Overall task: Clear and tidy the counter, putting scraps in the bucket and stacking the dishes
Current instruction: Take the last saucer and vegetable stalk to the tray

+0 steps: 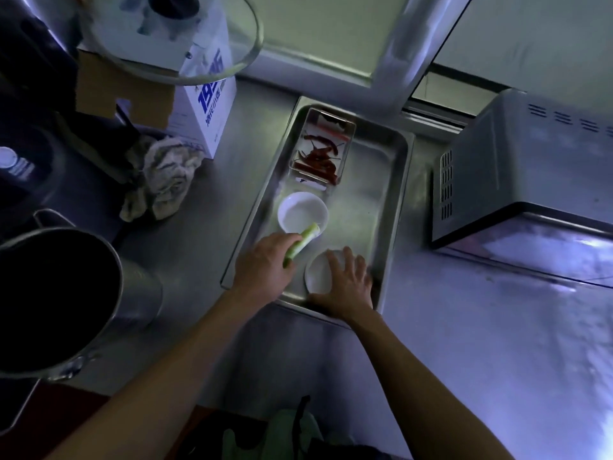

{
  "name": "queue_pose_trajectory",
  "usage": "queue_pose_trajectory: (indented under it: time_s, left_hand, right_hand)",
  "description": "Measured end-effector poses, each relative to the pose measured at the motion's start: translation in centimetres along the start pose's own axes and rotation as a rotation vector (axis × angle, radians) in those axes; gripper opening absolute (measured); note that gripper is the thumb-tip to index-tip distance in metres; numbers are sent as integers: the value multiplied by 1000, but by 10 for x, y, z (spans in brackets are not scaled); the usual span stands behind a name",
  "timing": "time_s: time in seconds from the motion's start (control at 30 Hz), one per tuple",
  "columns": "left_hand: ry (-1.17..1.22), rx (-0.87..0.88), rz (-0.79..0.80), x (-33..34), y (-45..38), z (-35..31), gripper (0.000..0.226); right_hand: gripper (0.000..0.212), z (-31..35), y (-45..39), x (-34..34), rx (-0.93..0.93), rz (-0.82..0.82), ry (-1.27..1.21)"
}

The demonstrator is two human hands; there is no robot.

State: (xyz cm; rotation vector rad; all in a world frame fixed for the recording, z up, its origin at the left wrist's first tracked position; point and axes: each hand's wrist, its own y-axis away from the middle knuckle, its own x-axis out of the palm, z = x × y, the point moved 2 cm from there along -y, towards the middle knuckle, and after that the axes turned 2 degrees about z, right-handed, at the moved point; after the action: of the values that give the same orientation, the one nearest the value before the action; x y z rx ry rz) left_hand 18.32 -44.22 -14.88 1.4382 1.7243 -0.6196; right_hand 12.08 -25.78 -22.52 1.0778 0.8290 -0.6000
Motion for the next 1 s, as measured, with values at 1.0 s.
queue_pose_trajectory:
  time_s: [1.0]
  left_hand:
    - [-29, 161, 118, 68, -25, -49, 52]
  right_hand:
    - [79, -55, 65, -27, -62, -316, -48]
